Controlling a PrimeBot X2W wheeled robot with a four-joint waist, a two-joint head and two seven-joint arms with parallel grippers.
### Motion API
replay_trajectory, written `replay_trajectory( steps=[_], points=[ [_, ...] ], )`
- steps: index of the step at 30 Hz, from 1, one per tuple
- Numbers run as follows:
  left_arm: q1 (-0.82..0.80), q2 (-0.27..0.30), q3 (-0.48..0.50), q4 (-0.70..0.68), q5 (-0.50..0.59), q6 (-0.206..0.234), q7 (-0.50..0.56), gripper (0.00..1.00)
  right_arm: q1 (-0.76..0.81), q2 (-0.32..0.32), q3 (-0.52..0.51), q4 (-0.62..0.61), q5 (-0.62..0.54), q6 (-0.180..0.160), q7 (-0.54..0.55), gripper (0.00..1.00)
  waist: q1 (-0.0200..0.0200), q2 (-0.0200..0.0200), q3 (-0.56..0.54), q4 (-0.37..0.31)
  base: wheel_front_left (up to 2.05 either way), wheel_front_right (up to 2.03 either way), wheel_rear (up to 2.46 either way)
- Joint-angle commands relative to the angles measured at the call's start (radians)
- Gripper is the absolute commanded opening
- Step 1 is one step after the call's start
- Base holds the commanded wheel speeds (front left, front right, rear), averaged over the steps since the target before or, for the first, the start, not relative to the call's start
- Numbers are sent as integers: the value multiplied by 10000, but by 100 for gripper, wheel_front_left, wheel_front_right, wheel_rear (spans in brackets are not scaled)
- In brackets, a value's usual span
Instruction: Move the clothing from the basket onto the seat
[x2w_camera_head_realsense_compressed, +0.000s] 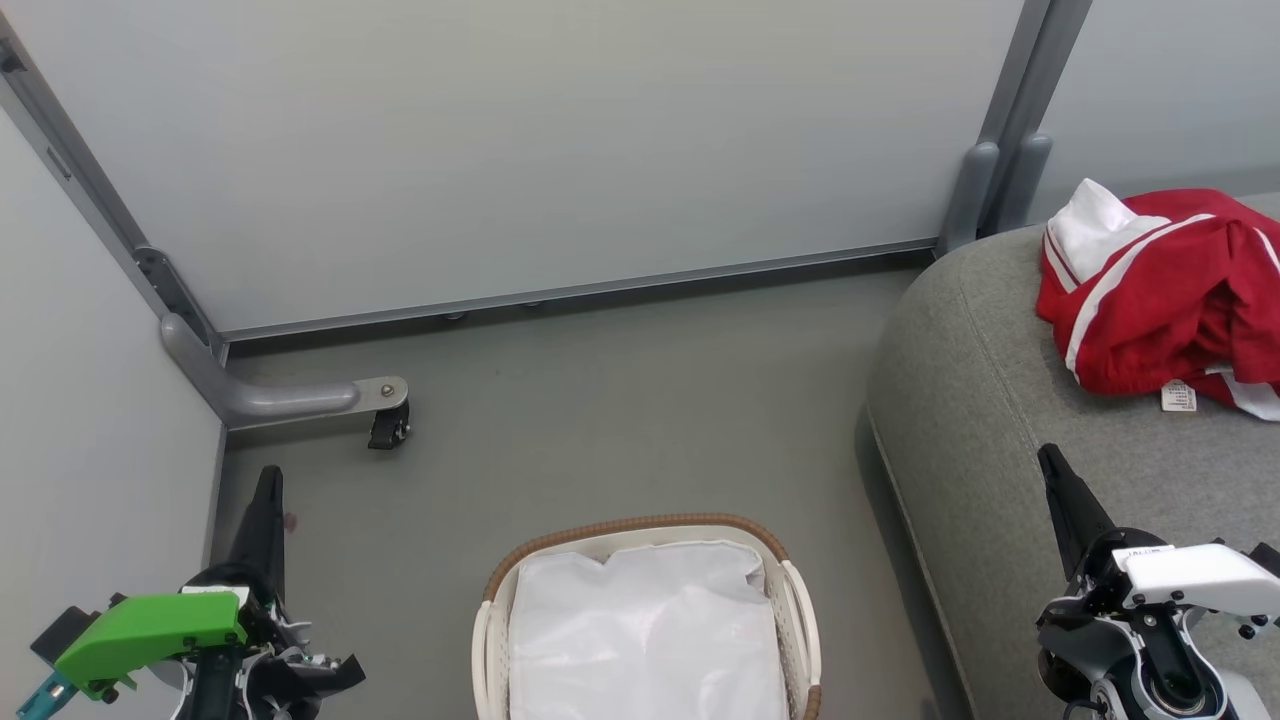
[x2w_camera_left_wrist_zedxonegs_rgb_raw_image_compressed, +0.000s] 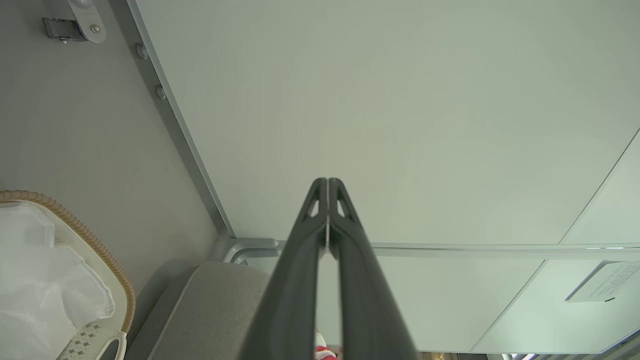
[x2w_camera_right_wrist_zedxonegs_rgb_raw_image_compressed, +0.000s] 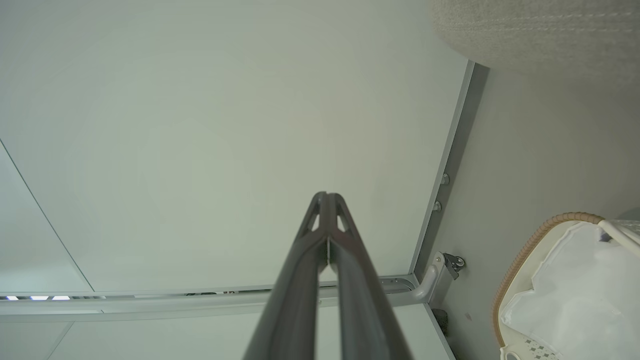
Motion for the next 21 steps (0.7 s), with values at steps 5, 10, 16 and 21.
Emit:
replay_trajectory(
  steps=[5, 10, 16, 21],
  points=[
    [-98, 54, 22, -15, -30, -59, 29, 0, 68, -59, -23, -34, 31, 2, 14, 0, 0, 0, 0, 0, 0, 0, 0],
    [-98, 55, 22, -16, -30, -59, 29, 0, 68, -59, -23, -34, 31, 2, 14, 0, 0, 0, 0, 0, 0, 0, 0],
    [-98, 55, 21, -16, -30, -59, 29, 0, 68, -60, -23, -34, 31, 4, 13, 0, 0, 0, 0, 0, 0, 0, 0],
    [-97, 55, 21, -16, -31, -59, 28, 0, 68, -60, -23, -32, 31, 4, 13, 0, 0, 0, 0, 0, 0, 0, 0]
  ],
)
